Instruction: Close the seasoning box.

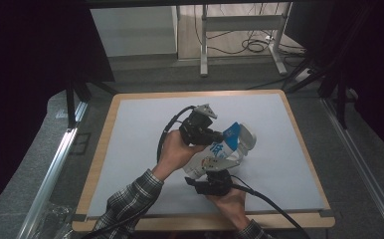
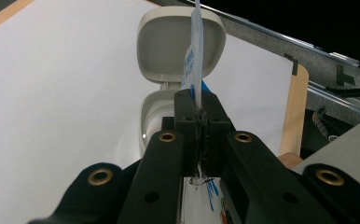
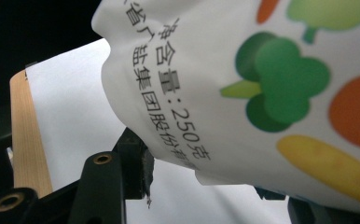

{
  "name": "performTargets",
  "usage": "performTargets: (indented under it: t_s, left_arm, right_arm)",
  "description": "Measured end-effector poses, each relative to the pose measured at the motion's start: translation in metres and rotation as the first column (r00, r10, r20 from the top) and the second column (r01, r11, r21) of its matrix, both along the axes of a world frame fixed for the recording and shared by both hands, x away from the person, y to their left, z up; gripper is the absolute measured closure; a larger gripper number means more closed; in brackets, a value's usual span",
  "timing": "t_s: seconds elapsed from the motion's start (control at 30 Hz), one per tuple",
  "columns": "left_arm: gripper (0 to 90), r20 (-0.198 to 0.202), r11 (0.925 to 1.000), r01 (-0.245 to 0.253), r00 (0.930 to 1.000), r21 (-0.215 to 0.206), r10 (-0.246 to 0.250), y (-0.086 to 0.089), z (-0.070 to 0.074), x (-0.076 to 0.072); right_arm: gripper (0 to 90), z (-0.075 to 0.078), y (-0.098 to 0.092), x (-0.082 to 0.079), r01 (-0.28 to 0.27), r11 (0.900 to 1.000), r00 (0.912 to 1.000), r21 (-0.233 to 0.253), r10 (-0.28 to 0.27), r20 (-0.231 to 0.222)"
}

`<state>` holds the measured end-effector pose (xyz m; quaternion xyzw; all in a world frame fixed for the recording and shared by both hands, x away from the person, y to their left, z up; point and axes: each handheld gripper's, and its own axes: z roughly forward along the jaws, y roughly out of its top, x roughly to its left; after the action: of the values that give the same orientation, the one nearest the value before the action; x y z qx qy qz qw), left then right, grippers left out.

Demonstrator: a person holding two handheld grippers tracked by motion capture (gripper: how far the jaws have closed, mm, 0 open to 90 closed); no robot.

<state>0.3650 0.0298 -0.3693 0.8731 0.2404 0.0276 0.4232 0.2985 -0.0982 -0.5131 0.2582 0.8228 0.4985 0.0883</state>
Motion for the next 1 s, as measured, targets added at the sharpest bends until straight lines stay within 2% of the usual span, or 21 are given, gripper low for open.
performTargets:
  t_s: [0.17,0.3,0.33,0.57,0.73,1.0]
  left_arm:
    - [87.8,-0.005,1.0,0.002,1.0,-0.002,-0.002,0.005,-0.001,-0.001]
    - [87.7,-0.016,0.9997,-0.011,0.9998,-0.02,0.01,0.01,-0.002,-0.001]
    - [87.7,-0.012,1.0,0.002,0.9999,-0.003,-0.002,0.012,-0.002,-0.001]
    - [87.7,-0.02,0.9999,-0.01,0.9998,-0.008,0.01,0.019,-0.003,-0.002]
    - [88.9,-0.008,0.9997,-0.021,0.9997,-0.014,0.021,0.024,-0.002,-0.004]
    - [89.5,0.0,0.9984,-0.046,0.9989,-0.034,0.046,0.034,-0.003,-0.004]
  right_arm:
    - [48.1,-0.002,0.0,0.001,0.002,1.0,1.0,-0.014,-0.002,0.004]
    - [47.9,-0.003,0.001,0.002,0.005,1.0,1.0,-0.027,-0.005,0.007]
    - [47.9,-0.003,0.001,0.002,0.01,0.999,0.9999,-0.032,-0.01,0.01]
    - [47.5,-0.007,0.002,0.004,0.011,0.999,0.9998,-0.053,-0.01,0.015]
    - [46.8,-0.008,0.002,0.004,0.016,0.997,0.9994,-0.072,-0.013,0.032]
    - [46.2,-0.009,0.002,0.004,0.013,0.997,0.9997,-0.073,-0.012,0.021]
